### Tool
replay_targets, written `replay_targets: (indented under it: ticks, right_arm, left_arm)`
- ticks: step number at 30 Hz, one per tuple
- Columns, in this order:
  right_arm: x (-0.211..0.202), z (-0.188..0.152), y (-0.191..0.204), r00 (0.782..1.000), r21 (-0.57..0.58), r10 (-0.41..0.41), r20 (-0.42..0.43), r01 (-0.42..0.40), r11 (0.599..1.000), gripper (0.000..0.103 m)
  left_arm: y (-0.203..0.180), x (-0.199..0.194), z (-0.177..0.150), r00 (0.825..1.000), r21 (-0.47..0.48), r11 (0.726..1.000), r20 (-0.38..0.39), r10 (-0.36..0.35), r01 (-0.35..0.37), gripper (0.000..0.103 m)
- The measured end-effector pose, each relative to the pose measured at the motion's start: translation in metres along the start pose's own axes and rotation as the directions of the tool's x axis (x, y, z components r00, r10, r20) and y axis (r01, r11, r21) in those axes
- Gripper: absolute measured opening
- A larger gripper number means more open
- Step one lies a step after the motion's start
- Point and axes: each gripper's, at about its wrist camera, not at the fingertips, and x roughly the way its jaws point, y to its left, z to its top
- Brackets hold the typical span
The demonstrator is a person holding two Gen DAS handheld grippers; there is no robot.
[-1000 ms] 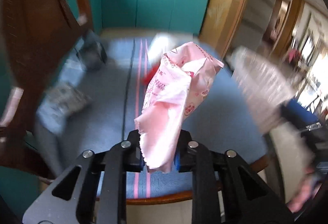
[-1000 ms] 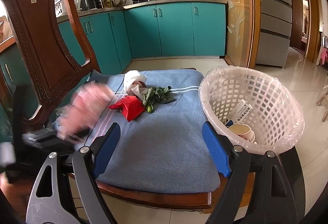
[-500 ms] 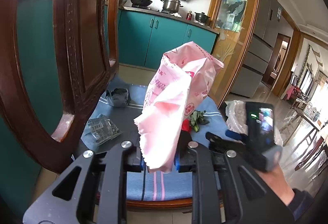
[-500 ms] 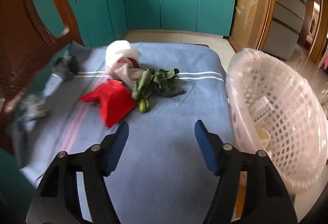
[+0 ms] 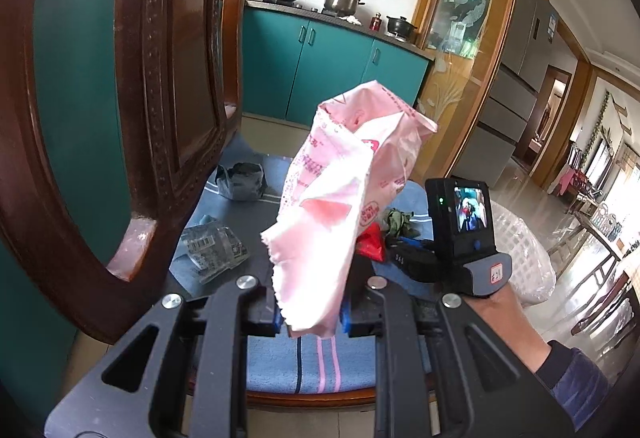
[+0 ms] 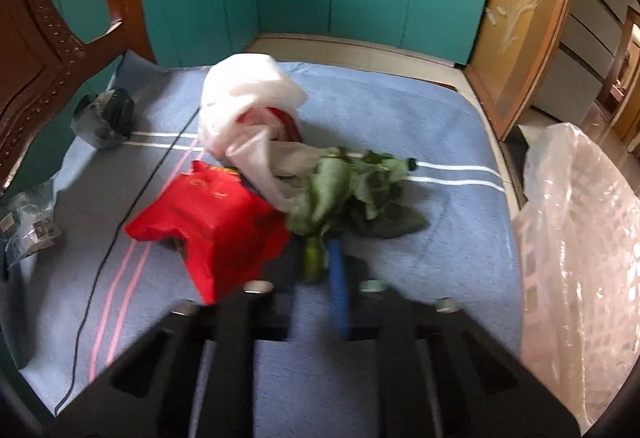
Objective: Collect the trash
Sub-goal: 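Grasp the pink plastic bag with the left tool while the right tool grasps the green vegetable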
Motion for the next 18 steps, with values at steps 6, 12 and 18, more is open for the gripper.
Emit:
replay_targets:
  ticks: [6, 12, 18]
  right_arm:
    - [-0.03, -0.003, -0.013, 0.998, 0.057, 0.035, 0.054, -0.038, 0.998, 0.007]
    - [-0.108, -0.019, -0.034, 0.974, 0.115, 0.157, 0.163, -0.176, 0.978, 0.007]
    - [-0.181, -0.057, -0.028, 0.935, 0.084, 0.208, 0.286, -0.241, 0.967, 0.007]
  left_arm:
    - [0.001, 0.005, 0.003, 1.0, -0.005, 1.0, -0.011, 0.003, -0.003, 0.021]
    - [-0.007, 0.009, 0.002, 1.0, 0.009, 1.0, -0.023, -0.014, 0.014, 0.022]
    - [-0.021, 0.011, -0.003, 0.999, 0.041, 0.999, -0.041, -0.034, 0.036, 0.022]
